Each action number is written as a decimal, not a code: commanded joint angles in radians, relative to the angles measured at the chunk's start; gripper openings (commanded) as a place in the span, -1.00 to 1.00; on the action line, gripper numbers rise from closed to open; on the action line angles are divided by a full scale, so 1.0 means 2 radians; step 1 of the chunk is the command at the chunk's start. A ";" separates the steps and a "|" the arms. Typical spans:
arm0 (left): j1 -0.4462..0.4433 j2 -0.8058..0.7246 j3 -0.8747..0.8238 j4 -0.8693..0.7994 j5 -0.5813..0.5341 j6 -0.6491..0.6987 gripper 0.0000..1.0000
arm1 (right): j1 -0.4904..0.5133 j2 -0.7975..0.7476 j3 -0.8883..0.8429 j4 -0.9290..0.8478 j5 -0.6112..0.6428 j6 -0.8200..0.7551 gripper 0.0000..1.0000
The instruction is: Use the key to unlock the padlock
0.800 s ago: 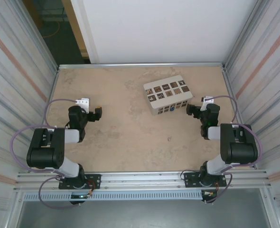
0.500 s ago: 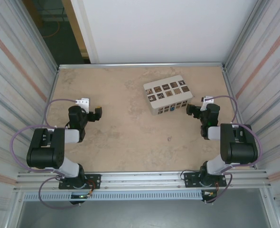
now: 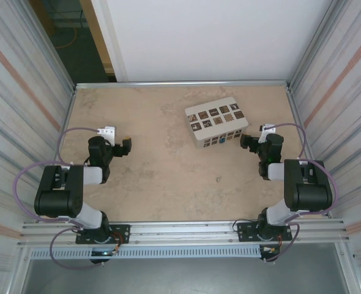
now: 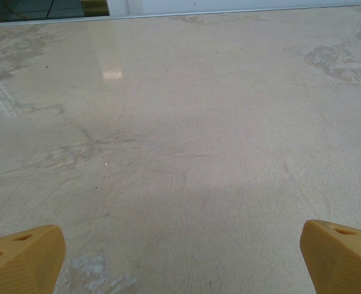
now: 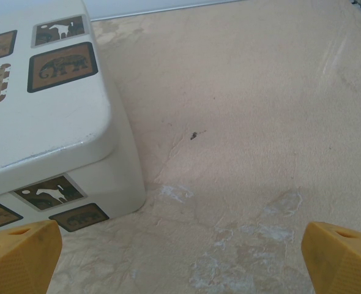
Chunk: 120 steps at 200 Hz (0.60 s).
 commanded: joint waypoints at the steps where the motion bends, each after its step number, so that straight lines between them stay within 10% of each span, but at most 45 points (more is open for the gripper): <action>1: 0.003 0.003 0.010 0.001 -0.002 0.008 0.97 | 0.001 0.002 0.004 -0.004 0.008 -0.004 0.98; 120: -0.013 -0.174 -0.003 -0.113 -0.043 -0.016 0.97 | -0.001 -0.167 0.003 -0.156 0.023 0.036 0.98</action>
